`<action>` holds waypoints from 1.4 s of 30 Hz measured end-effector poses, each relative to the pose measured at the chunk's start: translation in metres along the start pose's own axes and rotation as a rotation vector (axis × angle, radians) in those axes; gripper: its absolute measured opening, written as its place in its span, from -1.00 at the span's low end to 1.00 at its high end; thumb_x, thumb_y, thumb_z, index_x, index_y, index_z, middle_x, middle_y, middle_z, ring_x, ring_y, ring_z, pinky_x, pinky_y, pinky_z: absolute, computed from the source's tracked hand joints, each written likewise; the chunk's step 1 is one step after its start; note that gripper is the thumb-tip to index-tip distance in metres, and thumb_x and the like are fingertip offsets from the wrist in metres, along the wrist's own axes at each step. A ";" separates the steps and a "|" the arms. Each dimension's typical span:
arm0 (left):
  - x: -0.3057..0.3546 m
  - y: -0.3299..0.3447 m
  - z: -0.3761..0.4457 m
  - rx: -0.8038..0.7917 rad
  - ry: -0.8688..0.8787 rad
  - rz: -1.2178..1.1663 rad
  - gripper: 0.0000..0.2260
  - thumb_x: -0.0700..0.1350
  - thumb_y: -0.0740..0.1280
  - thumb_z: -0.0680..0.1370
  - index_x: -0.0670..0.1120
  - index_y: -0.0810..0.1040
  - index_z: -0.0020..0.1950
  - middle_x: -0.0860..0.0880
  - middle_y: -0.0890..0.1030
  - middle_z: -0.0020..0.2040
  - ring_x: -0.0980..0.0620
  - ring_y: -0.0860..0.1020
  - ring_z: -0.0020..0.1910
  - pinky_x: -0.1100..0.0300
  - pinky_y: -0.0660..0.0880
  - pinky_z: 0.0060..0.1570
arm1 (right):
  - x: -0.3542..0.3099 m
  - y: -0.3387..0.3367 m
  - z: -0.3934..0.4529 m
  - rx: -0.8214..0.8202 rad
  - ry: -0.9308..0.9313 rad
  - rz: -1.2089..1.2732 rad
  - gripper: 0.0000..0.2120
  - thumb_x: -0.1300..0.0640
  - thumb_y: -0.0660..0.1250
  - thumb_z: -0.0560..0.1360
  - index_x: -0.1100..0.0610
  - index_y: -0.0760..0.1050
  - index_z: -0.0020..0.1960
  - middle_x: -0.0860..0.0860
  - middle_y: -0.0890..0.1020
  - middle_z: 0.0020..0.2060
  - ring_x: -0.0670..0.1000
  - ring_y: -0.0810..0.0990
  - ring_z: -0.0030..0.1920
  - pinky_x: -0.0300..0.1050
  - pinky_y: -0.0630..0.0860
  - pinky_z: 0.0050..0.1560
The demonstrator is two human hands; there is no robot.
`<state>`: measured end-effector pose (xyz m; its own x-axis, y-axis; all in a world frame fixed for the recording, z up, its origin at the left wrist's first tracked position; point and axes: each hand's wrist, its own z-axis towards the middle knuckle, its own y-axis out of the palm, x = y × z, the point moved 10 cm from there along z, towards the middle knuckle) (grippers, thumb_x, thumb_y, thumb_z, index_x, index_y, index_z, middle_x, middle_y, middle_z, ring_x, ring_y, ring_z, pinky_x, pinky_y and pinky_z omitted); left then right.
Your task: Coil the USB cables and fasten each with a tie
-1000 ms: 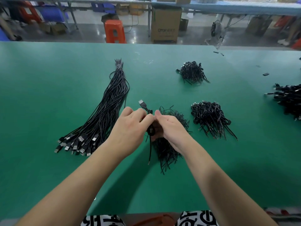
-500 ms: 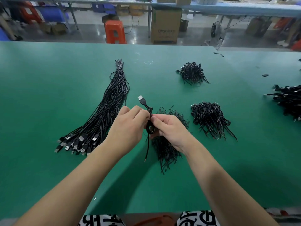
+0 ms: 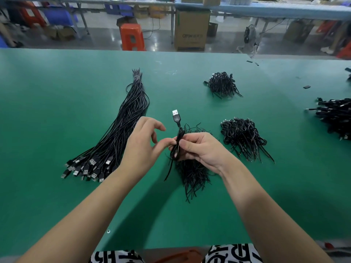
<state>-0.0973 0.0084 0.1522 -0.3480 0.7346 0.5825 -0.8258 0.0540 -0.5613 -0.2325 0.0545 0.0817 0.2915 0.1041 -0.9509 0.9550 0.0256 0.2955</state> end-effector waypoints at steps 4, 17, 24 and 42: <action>-0.008 0.008 0.000 -0.026 -0.004 0.014 -0.66 0.22 0.36 0.47 -0.01 0.50 0.04 0.11 0.40 -0.07 0.11 0.46 -0.21 0.43 0.35 -0.10 | 0.001 -0.009 0.001 0.055 0.048 -0.036 -0.86 0.15 0.46 0.42 0.20 0.71 -0.10 0.19 0.70 -0.15 0.02 0.69 -0.22 -0.13 0.65 -0.15; -0.184 0.085 -0.059 -0.555 -0.278 0.732 -0.51 0.08 0.06 0.67 -0.08 0.22 0.57 -0.16 0.17 0.60 -0.09 0.08 0.60 -0.07 0.00 0.56 | -0.070 -0.182 -0.017 0.728 0.323 -0.819 -0.74 0.05 0.53 0.47 0.22 0.58 -0.02 0.15 0.68 -0.30 0.02 0.63 -0.38 0.01 0.69 -0.11; -0.186 0.084 -0.062 -0.498 -0.271 0.729 -0.53 0.07 0.17 0.63 -0.10 0.37 0.50 -0.15 0.31 0.55 -0.10 0.19 0.57 -0.08 0.06 0.55 | -0.088 -0.262 -0.009 0.818 0.574 -0.935 -0.73 0.14 0.43 0.55 0.39 0.57 0.01 0.19 0.60 -0.35 0.08 0.56 -0.43 -0.08 0.62 -0.43; -0.186 0.075 -0.058 -0.386 -0.246 0.724 -0.57 0.06 0.33 0.57 -0.12 0.54 0.36 -0.14 0.49 0.42 -0.09 0.36 0.48 -0.05 0.21 0.50 | -0.060 -0.305 -0.011 0.866 0.781 -1.245 -0.54 -0.13 0.47 0.49 0.28 0.48 -0.22 0.12 0.58 -0.43 0.05 0.53 -0.49 -0.16 0.36 -0.44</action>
<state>-0.0686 -0.0849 -0.0327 -0.8544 0.5119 0.0896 -0.1701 -0.1126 -0.9790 -0.5418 0.0513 0.0495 -0.4406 0.8738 -0.2056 0.3932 -0.0181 -0.9193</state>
